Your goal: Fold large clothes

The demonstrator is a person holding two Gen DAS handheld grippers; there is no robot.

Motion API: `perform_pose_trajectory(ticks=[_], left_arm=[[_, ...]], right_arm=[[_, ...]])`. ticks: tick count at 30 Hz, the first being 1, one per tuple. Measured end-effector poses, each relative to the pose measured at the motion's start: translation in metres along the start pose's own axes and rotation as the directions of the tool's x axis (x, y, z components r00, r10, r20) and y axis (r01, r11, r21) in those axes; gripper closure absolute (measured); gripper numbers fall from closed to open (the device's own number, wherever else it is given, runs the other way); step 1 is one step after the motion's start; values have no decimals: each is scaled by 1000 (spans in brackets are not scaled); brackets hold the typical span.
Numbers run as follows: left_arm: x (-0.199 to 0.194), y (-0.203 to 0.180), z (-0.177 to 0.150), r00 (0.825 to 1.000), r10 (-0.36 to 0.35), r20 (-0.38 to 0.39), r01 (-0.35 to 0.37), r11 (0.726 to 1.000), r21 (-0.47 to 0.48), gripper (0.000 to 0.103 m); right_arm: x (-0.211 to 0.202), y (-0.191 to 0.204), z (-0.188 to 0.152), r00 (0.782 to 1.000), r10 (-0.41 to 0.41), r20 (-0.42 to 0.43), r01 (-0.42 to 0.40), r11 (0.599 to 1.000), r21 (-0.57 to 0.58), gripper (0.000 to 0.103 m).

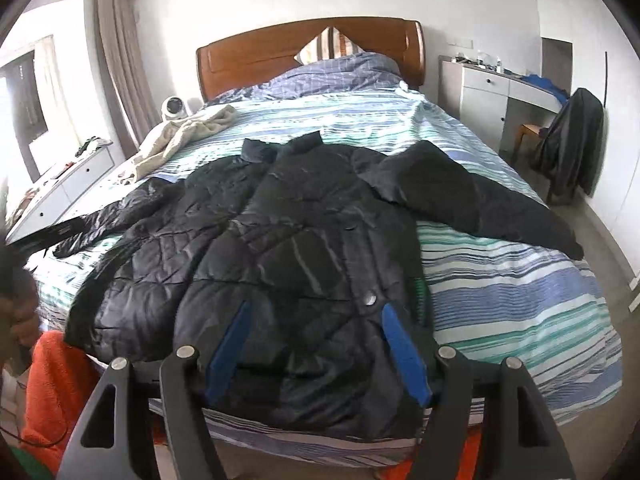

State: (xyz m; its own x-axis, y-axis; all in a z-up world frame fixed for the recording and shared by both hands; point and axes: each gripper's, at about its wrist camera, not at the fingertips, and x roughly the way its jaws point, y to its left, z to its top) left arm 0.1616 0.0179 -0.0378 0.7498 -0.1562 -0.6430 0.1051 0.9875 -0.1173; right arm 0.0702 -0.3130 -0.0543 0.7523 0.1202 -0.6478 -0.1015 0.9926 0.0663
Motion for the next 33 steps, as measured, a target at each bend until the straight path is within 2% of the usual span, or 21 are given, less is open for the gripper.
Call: perform_pose_trajectory(ticks=[2, 6, 7, 8, 9, 10, 11, 14, 19, 24, 29, 33], left_arm=[[31, -12, 9, 1000, -10, -17, 11, 1000, 24, 4], [109, -27, 7, 993, 55, -101, -46, 995, 86, 4], [126, -27, 1, 987, 80, -141, -68, 993, 93, 3], [154, -25, -11, 968, 112, -224, -91, 991, 101, 3], [168, -20, -19, 956, 112, -272, -89, 991, 95, 0], [173, -17, -26, 958, 103, -266, -83, 993, 84, 0], [170, -16, -29, 968, 102, -231, -86, 993, 79, 0], [167, -20, -30, 969, 124, -215, -104, 990, 99, 0], [168, -18, -33, 974, 101, -202, -87, 993, 78, 0], [169, -17, -33, 974, 103, -201, -89, 993, 79, 0], [169, -17, -33, 974, 103, -201, -89, 993, 79, 0], [169, -18, -33, 974, 103, -201, -89, 993, 79, 0]], right_arm=[[-1, 4, 0, 1000, 7, 5, -7, 1000, 4, 33], [-3, 5, -2, 1000, 21, 10, -21, 1000, 23, 33], [-3, 5, -3, 1000, 23, 7, -23, 999, 26, 33], [-1, 6, -5, 1000, 26, 2, -26, 999, 30, 33], [0, 6, -7, 1000, 29, -5, -29, 999, 30, 33], [1, 6, -8, 1000, 28, -10, -28, 999, 29, 33], [2, 6, -9, 1000, 27, -16, -26, 999, 27, 33], [4, 6, -13, 999, 26, -23, -26, 999, 29, 33], [10, 9, -12, 998, 44, -35, -43, 998, 46, 33], [4, 15, -5, 999, 43, -8, -43, 999, 27, 33], [7, 21, 2, 999, 49, -19, -49, 999, 6, 33], [-4, 26, 8, 998, 61, 27, -62, 998, 7, 33]])
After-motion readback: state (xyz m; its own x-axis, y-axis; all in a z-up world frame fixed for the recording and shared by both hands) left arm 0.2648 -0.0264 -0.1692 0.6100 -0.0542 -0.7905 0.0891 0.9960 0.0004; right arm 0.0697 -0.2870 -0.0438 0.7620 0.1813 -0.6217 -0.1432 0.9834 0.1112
